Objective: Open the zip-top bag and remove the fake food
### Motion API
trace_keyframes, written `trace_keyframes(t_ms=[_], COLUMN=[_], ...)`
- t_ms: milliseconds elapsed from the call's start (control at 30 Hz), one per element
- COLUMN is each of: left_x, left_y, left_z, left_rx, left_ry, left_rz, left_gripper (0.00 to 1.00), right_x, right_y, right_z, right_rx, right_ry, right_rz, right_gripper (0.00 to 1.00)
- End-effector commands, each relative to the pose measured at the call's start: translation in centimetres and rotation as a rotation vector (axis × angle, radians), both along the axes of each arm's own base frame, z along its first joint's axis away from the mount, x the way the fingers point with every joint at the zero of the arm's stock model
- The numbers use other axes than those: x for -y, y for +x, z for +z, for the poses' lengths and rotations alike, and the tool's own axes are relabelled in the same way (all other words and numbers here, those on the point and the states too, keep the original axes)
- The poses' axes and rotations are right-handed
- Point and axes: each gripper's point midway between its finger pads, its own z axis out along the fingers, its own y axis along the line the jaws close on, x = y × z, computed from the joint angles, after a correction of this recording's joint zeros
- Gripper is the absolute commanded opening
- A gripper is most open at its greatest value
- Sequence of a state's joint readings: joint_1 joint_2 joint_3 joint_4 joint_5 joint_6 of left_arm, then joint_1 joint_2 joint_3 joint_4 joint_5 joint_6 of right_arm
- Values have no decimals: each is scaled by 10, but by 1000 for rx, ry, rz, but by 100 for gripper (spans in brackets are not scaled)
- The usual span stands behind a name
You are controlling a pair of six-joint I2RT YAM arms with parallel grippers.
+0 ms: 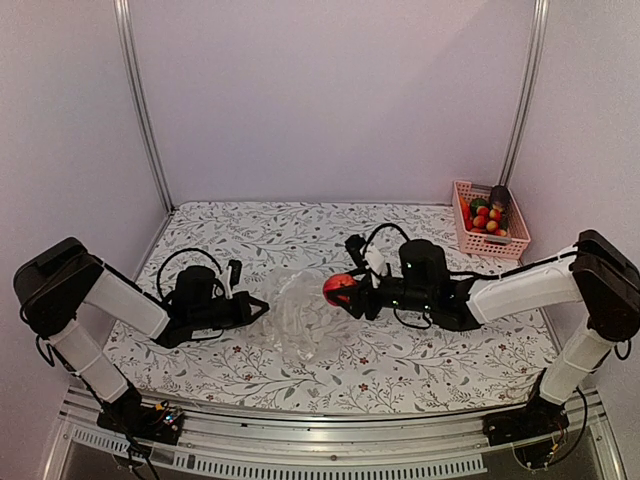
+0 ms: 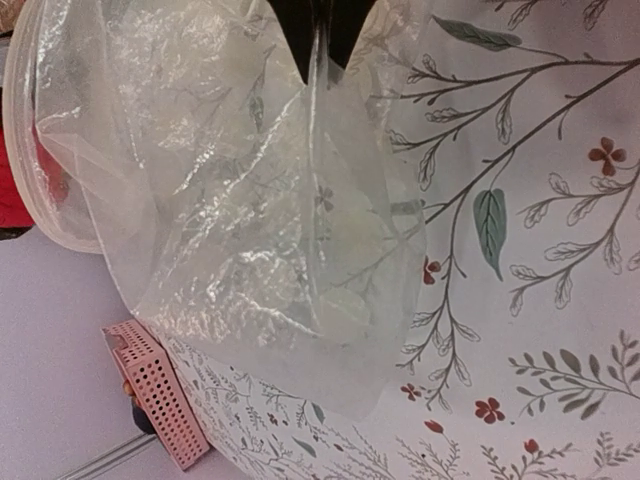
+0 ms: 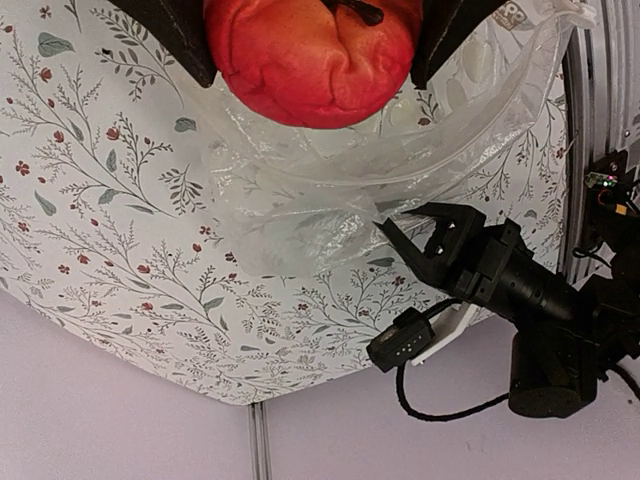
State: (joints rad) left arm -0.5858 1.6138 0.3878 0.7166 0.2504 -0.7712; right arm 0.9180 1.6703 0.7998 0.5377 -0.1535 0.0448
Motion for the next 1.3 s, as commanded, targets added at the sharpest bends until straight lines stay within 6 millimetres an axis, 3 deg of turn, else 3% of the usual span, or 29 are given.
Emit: trace_keyframes(t_ms=[0,167,367,600,933,1267], left_x=[-3,-1,0,0,-3,-5], left_y=[5,7,8,7,5,5], left_z=[2,3,4,3,0,-1], left_rx=[5,7,10,6,1,2], left_ry=[13,13,12,11,17,18], left_rz=[7,2,0,-2,1,3], left_gripper=[0,0,0,0,0,0], right_x=[39,102,194,305,396,478], right_y=[30,79,141,197,241,246], right_z=[33,49,62,53,22,2], right_rx=[-9,-28,-53,-136,-213,-251], right_ry=[100,140,173,240,208,189], right_rz=[-91,-244,-483,-780,-1028,-1219], right_gripper=[49,49,49,49,51,57])
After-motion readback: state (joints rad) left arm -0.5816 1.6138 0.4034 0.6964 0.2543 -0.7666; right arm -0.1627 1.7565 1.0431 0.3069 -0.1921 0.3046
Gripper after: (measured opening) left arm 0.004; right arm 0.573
